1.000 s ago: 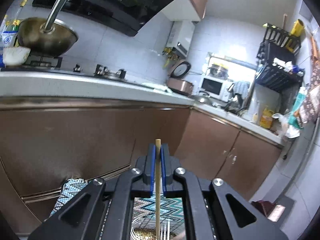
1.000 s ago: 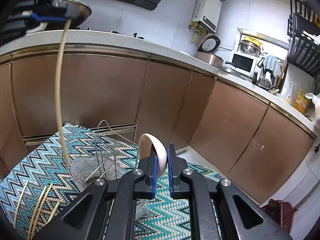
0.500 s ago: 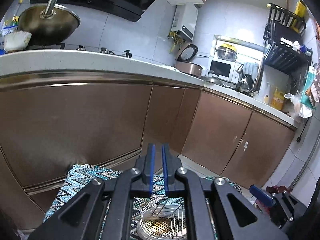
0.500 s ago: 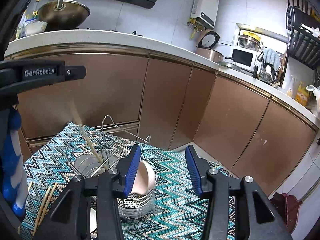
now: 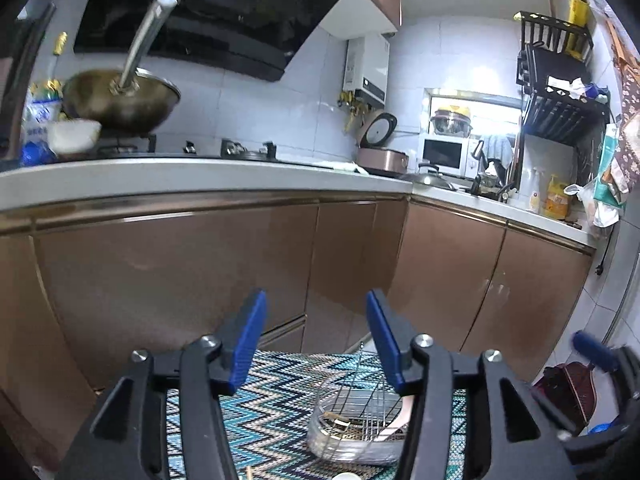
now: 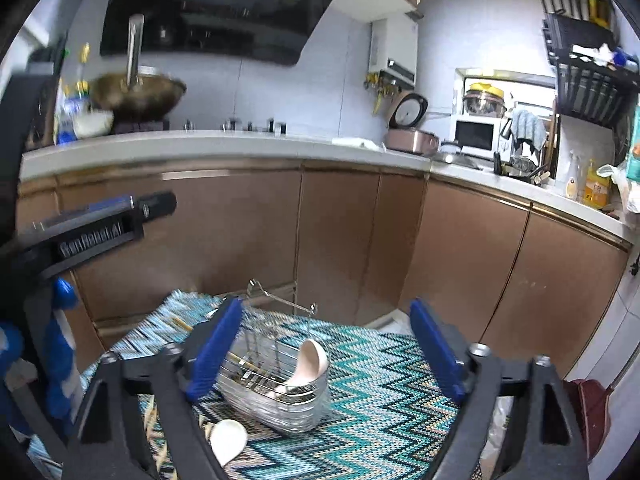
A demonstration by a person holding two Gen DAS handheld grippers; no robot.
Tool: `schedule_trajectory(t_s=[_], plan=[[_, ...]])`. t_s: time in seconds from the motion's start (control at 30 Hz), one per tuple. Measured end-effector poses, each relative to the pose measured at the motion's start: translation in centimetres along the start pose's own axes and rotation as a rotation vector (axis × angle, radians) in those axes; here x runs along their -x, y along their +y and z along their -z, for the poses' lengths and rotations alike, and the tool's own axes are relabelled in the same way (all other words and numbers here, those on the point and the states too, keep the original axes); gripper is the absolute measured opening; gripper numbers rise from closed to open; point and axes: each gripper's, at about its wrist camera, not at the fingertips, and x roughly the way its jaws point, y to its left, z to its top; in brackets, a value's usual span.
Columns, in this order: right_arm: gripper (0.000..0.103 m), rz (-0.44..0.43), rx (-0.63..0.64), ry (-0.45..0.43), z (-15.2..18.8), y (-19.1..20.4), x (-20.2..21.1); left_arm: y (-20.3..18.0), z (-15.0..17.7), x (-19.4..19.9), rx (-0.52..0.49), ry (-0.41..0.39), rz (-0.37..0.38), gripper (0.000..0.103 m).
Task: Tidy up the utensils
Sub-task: 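Open the left tool to drop the chopstick in while the right tool releases the spoon into the holder, then grasp another chopstick with the left tool while the right tool grasps another white spoon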
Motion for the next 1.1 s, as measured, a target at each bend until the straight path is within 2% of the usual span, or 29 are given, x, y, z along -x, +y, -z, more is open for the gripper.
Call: schedule_trajectory(t_s=[0.03, 0.33, 0.53, 0.7, 0.77, 0.87, 1.03, 1.1], plan=[[0.103, 0.0, -0.008, -0.025, -0.1, 0.0, 1.1, 0.0, -0.1, 0.6, -0.005, -0.006, -0.006, 0.052], [0.103, 0.021, -0.048, -0.136, -1.0, -0.8, 7.5, 0.5, -0.4, 6.6, -0.045, -0.068, -0.035, 0.064], [0.103, -0.006, -0.08, -0.195, -1.0, -1.4, 11.0, 0.6, -0.4, 9.4, -0.098, -0.071, -0.058, 0.07], [0.103, -0.061, -0.09, -0.197, -0.1, -1.8, 13.1, 2.1, 0.0, 10.5, -0.064, -0.049, -0.024, 0.07], [0.103, -0.087, -0.093, -0.177, 0.4, -2.1, 13.3, 3.2, 0.2, 10.3, -0.033, -0.012, -0.013, 0.07], [0.103, -0.077, -0.094, -0.124, 1.8, -3.0, 13.2, 5.2, 1.1, 8.5, -0.001, 0.09, -0.005, 0.07], [0.102, -0.092, -0.156, 0.009, 4.8, -5.0, 11.3, 6.8, 4.5, 4.7, 0.012, 0.321, 0.043, 0.07], [0.092, -0.117, -0.193, 0.094, 6.6, -5.8, 9.6, 7.2, 6.0, 3.2, 0.032, 0.407, 0.062, 0.069]])
